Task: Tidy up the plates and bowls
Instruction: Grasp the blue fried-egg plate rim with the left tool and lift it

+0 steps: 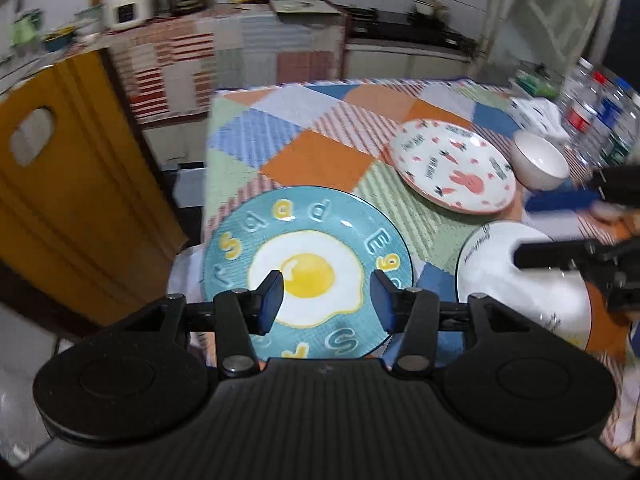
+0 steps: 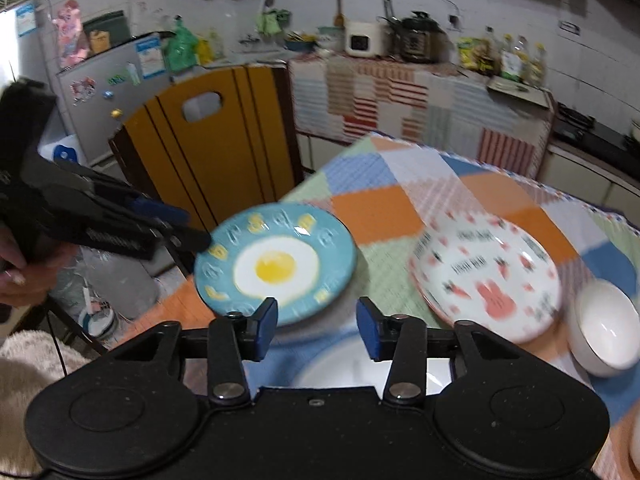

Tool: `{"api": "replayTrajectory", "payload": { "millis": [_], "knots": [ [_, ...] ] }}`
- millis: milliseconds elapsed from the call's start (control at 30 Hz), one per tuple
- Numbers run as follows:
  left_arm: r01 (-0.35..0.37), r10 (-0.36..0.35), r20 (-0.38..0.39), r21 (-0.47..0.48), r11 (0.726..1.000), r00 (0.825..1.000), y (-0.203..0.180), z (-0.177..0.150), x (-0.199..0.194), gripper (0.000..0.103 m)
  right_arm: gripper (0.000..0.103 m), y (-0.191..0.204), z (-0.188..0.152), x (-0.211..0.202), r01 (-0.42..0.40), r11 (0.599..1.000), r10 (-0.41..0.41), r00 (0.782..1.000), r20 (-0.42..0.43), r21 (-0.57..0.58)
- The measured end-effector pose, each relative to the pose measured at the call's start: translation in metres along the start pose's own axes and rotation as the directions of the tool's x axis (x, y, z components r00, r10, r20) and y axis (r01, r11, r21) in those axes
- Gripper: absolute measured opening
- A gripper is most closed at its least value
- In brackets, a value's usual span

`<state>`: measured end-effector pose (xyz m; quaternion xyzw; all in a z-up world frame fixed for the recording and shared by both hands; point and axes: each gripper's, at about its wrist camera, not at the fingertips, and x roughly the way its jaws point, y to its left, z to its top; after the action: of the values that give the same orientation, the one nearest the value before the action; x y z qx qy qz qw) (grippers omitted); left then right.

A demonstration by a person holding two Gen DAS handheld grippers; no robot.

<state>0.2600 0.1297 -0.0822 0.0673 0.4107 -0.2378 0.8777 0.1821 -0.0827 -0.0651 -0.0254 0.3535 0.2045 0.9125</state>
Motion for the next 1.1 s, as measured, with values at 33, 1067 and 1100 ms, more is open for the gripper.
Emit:
{"api": "replayTrajectory", "payload": {
  "millis": [33, 1067, 1100],
  "knots": [
    [-0.004, 0.004, -0.016, 0.009, 1.000, 1.000, 0.000, -0.001, 0.009, 0.051, 0.059, 0.001, 0.003, 0.005, -0.001, 1.000, 0.001, 1.000, 0.016, -0.013],
    [-0.057, 0.039, -0.071, -0.268, 0.962, 0.997, 0.075, -0.054, 0.075, 0.023, 0.033, -0.041, -0.010, 0.142, -0.076, 0.958, 0.129, 0.976, -0.177, 0.278],
    [-0.049, 0.030, -0.068, -0.286, 0.957, 0.997, 0.077, -0.054, 0.075, 0.023, 0.032, -0.041, -0.010, 0.143, -0.070, 0.960, 0.121, 0.976, -0.178, 0.271]
  ]
}}
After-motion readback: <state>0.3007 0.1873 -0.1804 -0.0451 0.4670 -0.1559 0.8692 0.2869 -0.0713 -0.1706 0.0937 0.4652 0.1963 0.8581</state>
